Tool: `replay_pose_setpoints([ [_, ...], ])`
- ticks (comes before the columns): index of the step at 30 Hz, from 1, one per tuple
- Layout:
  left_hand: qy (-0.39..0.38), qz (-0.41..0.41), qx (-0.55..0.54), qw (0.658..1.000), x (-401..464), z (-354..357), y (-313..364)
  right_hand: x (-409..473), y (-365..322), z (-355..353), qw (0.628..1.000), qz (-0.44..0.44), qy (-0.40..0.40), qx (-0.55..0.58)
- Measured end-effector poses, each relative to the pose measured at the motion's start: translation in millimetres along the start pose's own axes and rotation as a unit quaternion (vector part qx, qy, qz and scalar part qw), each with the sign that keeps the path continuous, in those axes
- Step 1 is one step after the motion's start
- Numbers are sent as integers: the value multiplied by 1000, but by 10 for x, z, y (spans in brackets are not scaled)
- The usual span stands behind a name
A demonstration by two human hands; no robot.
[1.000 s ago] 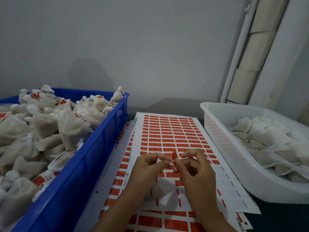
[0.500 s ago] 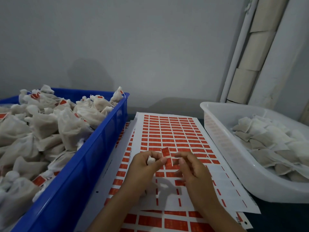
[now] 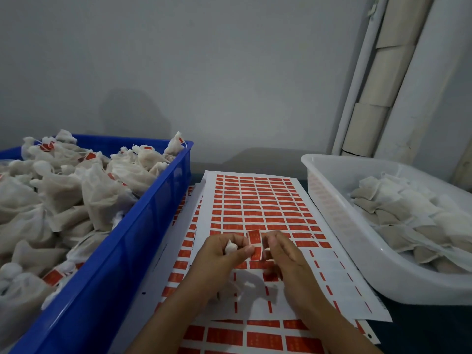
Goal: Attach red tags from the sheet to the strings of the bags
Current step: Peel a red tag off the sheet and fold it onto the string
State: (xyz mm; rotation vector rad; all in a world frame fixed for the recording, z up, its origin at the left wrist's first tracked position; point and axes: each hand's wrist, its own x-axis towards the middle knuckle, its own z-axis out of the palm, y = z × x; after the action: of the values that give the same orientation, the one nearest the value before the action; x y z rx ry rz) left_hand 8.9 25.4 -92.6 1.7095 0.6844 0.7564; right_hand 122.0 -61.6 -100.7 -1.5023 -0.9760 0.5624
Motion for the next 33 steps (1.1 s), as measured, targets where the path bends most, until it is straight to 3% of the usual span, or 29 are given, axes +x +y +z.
replay_pose_setpoints([
  [12, 20, -2, 5, 1000, -2, 28, 19, 20, 24, -3, 993, -93, 48, -54],
  [23, 47, -35, -5, 998, -14, 49, 54, 10, 23, 1, 992, -105, 31, -56],
  [29, 52, -51, -21, 997, -10, 38, 50, -3, -8, -34, 990, -103, 91, -14],
  [33, 42, -32, -5, 999, -26, 33, 52, 15, 3, -23, 992, -105, 53, -56],
])
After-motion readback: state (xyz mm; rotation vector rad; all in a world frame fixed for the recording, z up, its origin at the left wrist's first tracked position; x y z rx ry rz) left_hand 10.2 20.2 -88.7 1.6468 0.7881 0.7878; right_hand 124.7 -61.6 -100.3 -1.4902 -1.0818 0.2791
